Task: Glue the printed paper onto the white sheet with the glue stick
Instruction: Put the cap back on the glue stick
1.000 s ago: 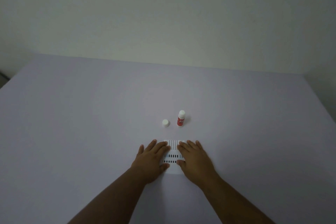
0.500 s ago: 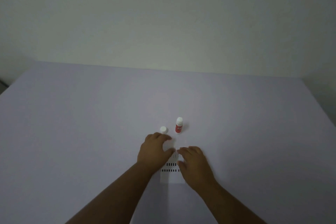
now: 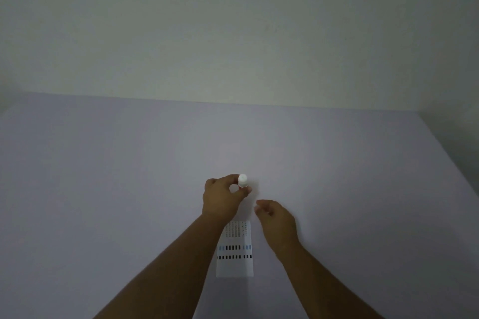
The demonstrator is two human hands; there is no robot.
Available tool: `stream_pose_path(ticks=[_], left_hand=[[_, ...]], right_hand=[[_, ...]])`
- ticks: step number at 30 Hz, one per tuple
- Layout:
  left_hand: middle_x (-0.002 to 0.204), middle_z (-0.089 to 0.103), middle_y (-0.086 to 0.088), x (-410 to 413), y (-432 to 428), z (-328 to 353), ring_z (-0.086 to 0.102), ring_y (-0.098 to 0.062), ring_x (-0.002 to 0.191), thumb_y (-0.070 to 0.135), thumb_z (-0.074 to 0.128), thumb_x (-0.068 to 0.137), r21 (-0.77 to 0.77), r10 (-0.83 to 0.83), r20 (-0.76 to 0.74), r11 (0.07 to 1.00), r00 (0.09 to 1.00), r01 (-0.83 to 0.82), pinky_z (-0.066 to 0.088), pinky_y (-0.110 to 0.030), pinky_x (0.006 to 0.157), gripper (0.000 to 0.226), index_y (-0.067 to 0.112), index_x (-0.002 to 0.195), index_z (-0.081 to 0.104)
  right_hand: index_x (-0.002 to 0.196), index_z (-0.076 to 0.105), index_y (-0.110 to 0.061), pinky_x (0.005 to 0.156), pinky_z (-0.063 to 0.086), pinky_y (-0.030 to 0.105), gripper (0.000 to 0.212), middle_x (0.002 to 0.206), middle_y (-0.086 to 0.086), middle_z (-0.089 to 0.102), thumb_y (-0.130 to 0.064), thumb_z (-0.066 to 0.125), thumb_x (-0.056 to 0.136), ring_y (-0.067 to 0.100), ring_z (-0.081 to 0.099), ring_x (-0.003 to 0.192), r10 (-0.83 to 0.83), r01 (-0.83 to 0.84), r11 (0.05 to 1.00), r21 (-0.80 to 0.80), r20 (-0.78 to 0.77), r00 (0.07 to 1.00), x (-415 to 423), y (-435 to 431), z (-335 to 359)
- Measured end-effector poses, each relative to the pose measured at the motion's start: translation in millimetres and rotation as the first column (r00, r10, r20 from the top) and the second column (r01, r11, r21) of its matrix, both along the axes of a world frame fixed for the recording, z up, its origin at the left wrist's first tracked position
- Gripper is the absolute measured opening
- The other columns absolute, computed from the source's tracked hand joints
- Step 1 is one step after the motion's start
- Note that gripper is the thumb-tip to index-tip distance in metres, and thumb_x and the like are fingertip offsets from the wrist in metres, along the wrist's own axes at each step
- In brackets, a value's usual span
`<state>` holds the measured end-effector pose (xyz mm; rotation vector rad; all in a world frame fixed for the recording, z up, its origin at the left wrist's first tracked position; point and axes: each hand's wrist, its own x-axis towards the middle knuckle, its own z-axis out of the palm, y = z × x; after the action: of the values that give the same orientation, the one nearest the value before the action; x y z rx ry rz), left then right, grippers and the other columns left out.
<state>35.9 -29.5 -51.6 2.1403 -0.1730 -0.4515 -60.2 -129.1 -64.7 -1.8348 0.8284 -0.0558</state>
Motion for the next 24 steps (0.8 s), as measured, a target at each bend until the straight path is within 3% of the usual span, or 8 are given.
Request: stream_pose_path(ticks=[3, 6, 8, 11, 16, 17, 21, 24], left_hand=[[0.1, 0.067, 0.016, -5, 10, 17, 0.057, -0.005, 0.097, 0.037, 0.071, 0.076, -0.209, -0.002, -0.105, 0.978, 0.994, -0.02, 0.038, -0.028, 0.085, 0.003, 0.04, 0.077, 0.07], [0.091, 0.072, 0.019, -10, 19, 27, 0.06, 0.001, 0.096, 0.037, 0.07, 0.078, -0.343, -0.057, -0.266, 0.938, 0.962, -0.039, 0.039, -0.018, 0.076, 0.01, 0.037, 0.088, 0.071], [0.089, 0.073, 0.019, -14, 27, 36, 0.059, 0.005, 0.094, 0.038, 0.069, 0.078, -0.382, -0.068, -0.307, 0.922, 0.949, -0.058, 0.038, -0.019, 0.077, 0.013, 0.034, 0.09, 0.073], [0.089, 0.073, 0.019, -19, 36, 45, 0.056, 0.003, 0.096, 0.043, 0.069, 0.075, -0.398, -0.063, -0.335, 0.914, 0.94, -0.08, 0.035, -0.027, 0.084, 0.017, 0.033, 0.088, 0.074], [0.097, 0.071, 0.011, -31, 43, 56, 0.055, -0.008, 0.1, 0.056, 0.068, 0.061, -0.431, -0.051, -0.349, 0.895, 0.936, -0.112, 0.034, -0.038, 0.093, 0.038, 0.029, 0.086, 0.074], [0.097, 0.071, 0.01, -33, 43, 59, 0.055, -0.009, 0.101, 0.056, 0.068, 0.06, -0.439, -0.053, -0.351, 0.891, 0.935, -0.114, 0.034, -0.038, 0.093, 0.039, 0.028, 0.087, 0.074], [0.093, 0.073, 0.008, -40, 47, 66, 0.057, -0.012, 0.102, 0.052, 0.071, 0.06, -0.439, -0.051, -0.356, 0.891, 0.933, -0.118, 0.035, -0.039, 0.097, 0.035, 0.025, 0.083, 0.074], [0.085, 0.074, 0.01, -45, 48, 70, 0.058, -0.01, 0.097, 0.054, 0.073, 0.055, -0.445, -0.058, -0.359, 0.888, 0.931, -0.116, 0.035, -0.039, 0.094, 0.035, 0.025, 0.075, 0.076]], right_hand=[[0.096, 0.063, -0.016, 0.08, 0.048, 0.032, 0.031, 0.097, 0.003, 0.068, -0.041, 0.047, 0.091, 0.017, 0.058, 0.084, -0.133, 0.151, 0.953, 0.262, -0.088, 0.987, 6, -3, 11], [0.093, 0.064, -0.006, 0.06, 0.051, 0.028, 0.039, 0.078, 0.01, 0.074, -0.043, 0.051, 0.089, 0.017, 0.06, 0.064, -0.205, 0.231, 0.734, 0.639, -0.116, 0.972, 4, -7, 18], [0.095, 0.065, -0.005, 0.054, 0.051, 0.025, 0.031, 0.069, 0.009, 0.074, -0.034, 0.058, 0.087, 0.014, 0.061, 0.057, -0.184, 0.166, 0.666, 0.727, -0.056, 0.981, -3, -7, 25], [0.095, 0.066, -0.005, 0.054, 0.053, 0.023, 0.022, 0.068, 0.009, 0.071, -0.025, 0.062, 0.085, 0.013, 0.06, 0.059, -0.185, 0.06, 0.626, 0.777, 0.073, 0.98, -11, -1, 29], [0.086, 0.059, -0.02, 0.074, 0.05, 0.031, 0.007, 0.089, 0.009, 0.063, -0.017, 0.065, 0.083, 0.02, 0.055, 0.079, -0.064, -0.087, 0.843, 0.53, 0.26, 0.964, -23, 9, 36], [0.085, 0.058, -0.021, 0.074, 0.05, 0.031, 0.009, 0.088, 0.009, 0.062, -0.017, 0.065, 0.082, 0.02, 0.055, 0.078, -0.042, -0.114, 0.835, 0.539, 0.269, 0.962, -25, 9, 38], [0.101, 0.061, -0.01, 0.059, 0.056, 0.029, 0.028, 0.077, 0.016, 0.069, -0.032, 0.059, 0.085, 0.02, 0.062, 0.065, -0.117, -0.071, 0.59, 0.804, 0.172, 0.978, -34, 9, 50], [0.101, 0.06, -0.007, 0.058, 0.056, 0.026, 0.027, 0.072, 0.013, 0.07, -0.03, 0.055, 0.087, 0.017, 0.063, 0.062, -0.098, -0.078, 0.68, 0.729, 0.195, 0.976, -39, 11, 52]])
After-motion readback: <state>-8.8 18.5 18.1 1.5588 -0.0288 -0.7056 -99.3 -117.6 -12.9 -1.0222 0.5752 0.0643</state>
